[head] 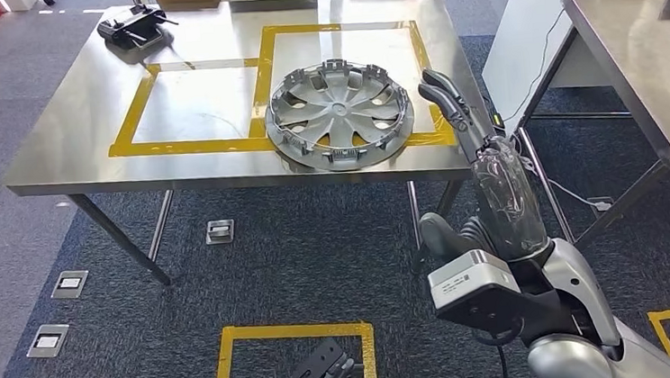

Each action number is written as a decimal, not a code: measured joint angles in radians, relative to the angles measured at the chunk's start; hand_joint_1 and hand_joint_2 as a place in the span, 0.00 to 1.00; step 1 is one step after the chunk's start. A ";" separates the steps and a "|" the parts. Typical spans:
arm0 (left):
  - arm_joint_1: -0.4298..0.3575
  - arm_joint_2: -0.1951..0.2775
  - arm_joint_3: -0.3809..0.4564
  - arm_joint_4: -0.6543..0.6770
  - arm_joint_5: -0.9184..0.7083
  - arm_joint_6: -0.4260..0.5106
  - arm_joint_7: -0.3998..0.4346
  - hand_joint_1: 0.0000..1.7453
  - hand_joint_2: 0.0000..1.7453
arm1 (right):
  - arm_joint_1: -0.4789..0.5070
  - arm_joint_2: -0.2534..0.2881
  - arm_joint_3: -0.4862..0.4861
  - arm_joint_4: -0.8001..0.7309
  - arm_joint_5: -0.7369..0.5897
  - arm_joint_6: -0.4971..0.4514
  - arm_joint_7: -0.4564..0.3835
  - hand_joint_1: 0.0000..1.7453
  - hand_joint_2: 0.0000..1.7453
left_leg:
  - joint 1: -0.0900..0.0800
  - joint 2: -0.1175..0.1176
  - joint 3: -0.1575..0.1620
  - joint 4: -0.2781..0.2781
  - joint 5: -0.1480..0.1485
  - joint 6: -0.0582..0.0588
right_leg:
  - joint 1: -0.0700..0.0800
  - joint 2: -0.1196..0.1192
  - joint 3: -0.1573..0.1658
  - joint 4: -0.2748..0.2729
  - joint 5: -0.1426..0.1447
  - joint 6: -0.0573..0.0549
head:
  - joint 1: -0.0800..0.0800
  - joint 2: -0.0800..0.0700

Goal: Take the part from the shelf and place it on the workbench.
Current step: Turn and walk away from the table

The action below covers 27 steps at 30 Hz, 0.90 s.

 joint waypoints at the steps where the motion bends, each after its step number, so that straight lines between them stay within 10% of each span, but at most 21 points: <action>1: 0.000 0.000 0.000 0.000 0.000 0.000 0.000 0.00 0.00 | 0.000 0.000 0.000 0.000 0.000 0.000 0.000 0.00 0.00 | -0.003 0.000 -0.015 0.001 0.010 0.000 | 0.002 0.000 0.030 -0.023 0.027 -0.006 | 0.001 0.000; 6: -0.001 -0.003 0.000 -0.001 -0.001 0.000 0.001 0.00 0.00 | -0.004 0.000 -0.005 -0.004 0.000 0.000 0.000 0.00 0.00 | -0.005 0.000 -0.056 -0.002 0.061 -0.019 | 0.026 0.009 0.218 -0.307 0.037 -0.043 | 0.000 0.000; 9: 0.002 -0.003 0.000 0.000 -0.001 0.000 0.002 0.00 0.00 | -0.004 0.000 -0.005 -0.004 0.000 -0.001 0.000 0.00 0.00 | 0.001 -0.002 -0.066 -0.008 0.061 -0.036 | 0.026 0.004 0.207 -0.336 0.071 -0.054 | 0.000 0.000; 14: 0.003 -0.001 -0.001 0.000 -0.002 0.000 0.004 0.00 0.00 | -0.002 0.000 -0.004 -0.004 0.000 -0.001 0.001 0.00 0.00 | 0.008 -0.003 -0.111 0.238 -0.116 -0.059 | 0.017 -0.007 0.147 -0.328 0.120 -0.062 | -0.006 0.000; 18: 0.001 0.001 -0.001 0.000 -0.002 0.000 0.004 0.00 0.00 | -0.001 0.000 -0.004 -0.005 0.000 -0.001 0.001 0.00 0.00 | 0.019 -0.003 0.011 0.148 -0.053 -0.079 | 0.005 -0.007 0.074 -0.284 0.143 -0.043 | -0.011 0.000; 20: -0.002 0.000 0.000 0.000 -0.002 0.000 0.004 0.00 0.00 | -0.002 0.000 -0.007 -0.007 0.000 -0.001 0.001 0.00 0.00 | 0.020 -0.005 0.073 0.050 -0.074 -0.077 | 0.006 -0.006 0.050 -0.265 0.153 -0.030 | -0.020 0.000; 24: -0.001 -0.001 0.000 0.000 -0.002 -0.001 0.004 0.00 0.00 | -0.001 -0.003 -0.009 -0.008 0.000 -0.001 0.001 0.00 0.00 | 0.016 -0.002 0.064 0.023 -0.070 -0.037 | 0.005 -0.005 0.033 -0.258 0.161 -0.008 | -0.017 0.000; 27: -0.003 -0.001 0.000 0.000 -0.002 -0.001 0.003 0.00 0.00 | -0.001 -0.007 -0.009 -0.008 0.000 -0.001 0.001 0.00 0.00 | 0.014 0.002 0.026 0.021 -0.038 -0.011 | 0.003 -0.001 0.001 -0.136 0.031 0.001 | -0.007 0.000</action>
